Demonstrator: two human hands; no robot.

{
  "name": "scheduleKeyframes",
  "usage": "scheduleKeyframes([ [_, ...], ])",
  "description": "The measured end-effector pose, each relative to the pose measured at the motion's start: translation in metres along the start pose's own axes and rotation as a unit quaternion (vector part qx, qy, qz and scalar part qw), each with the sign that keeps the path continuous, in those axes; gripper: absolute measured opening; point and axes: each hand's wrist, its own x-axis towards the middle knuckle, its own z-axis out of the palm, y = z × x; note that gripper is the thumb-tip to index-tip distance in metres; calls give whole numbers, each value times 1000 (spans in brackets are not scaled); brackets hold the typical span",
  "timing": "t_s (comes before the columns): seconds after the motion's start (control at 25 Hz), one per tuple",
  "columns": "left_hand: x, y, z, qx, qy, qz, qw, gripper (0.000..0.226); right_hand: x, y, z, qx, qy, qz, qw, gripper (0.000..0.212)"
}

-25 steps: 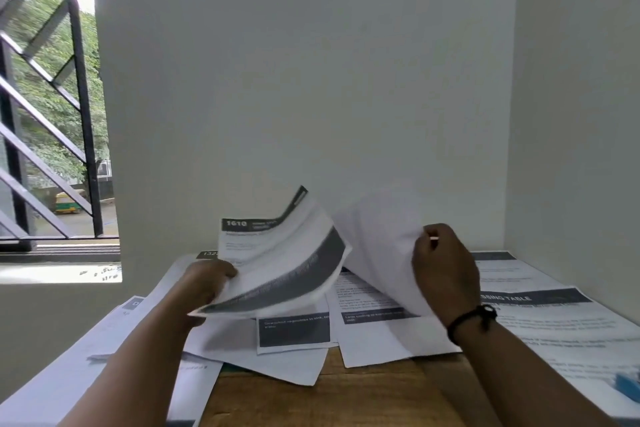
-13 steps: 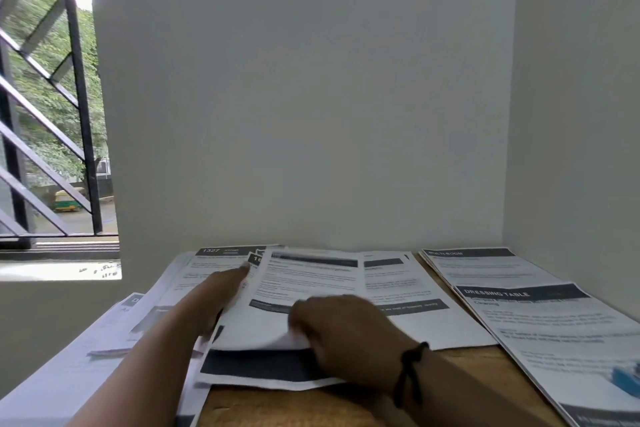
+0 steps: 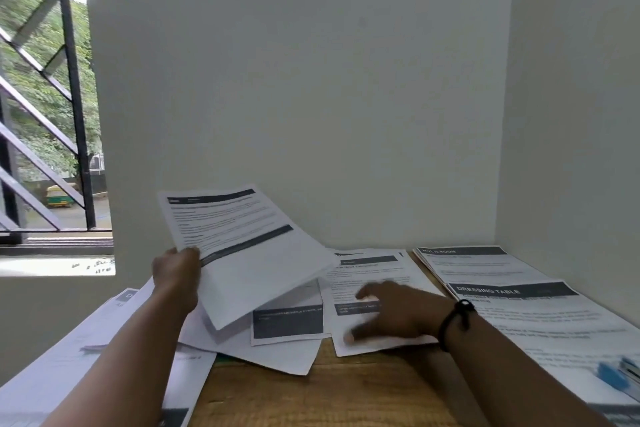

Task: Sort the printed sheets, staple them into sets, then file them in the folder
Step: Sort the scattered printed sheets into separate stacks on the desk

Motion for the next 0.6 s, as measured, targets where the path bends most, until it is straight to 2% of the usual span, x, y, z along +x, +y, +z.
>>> scheduleKeyframes([
  [0.04, -2, 2, 0, -17, 10, -4, 1000, 28, -1, 4, 0, -23, -68, 17, 997, 102],
  [0.08, -4, 4, 1, -33, 19, -5, 999, 27, -3, 4, -1, -31, -106, 21, 994, 107],
  [0.2, -9, 9, 1, -82, 51, -21, 995, 15, -5, 0, -5, -10, -85, -11, 996, 89],
  [0.32, -7, 10, -2, -111, 57, -51, 991, 22, -8, -2, -8, -10, -26, -30, 999, 67],
  [0.36, -5, 9, -2, -116, 57, -60, 990, 26, -9, -4, -8, -3, -22, -27, 999, 67],
  [0.44, -3, 8, -2, -117, 55, -64, 990, 31, -8, -4, -5, -4, -48, -15, 999, 80],
  [0.52, -1, 8, -2, -115, 53, -63, 990, 31, -7, -6, -1, -33, -74, -2, 997, 95],
  [0.6, 0, 7, -2, -108, 53, -55, 991, 28, -6, -8, 2, -41, -64, 0, 997, 99],
])
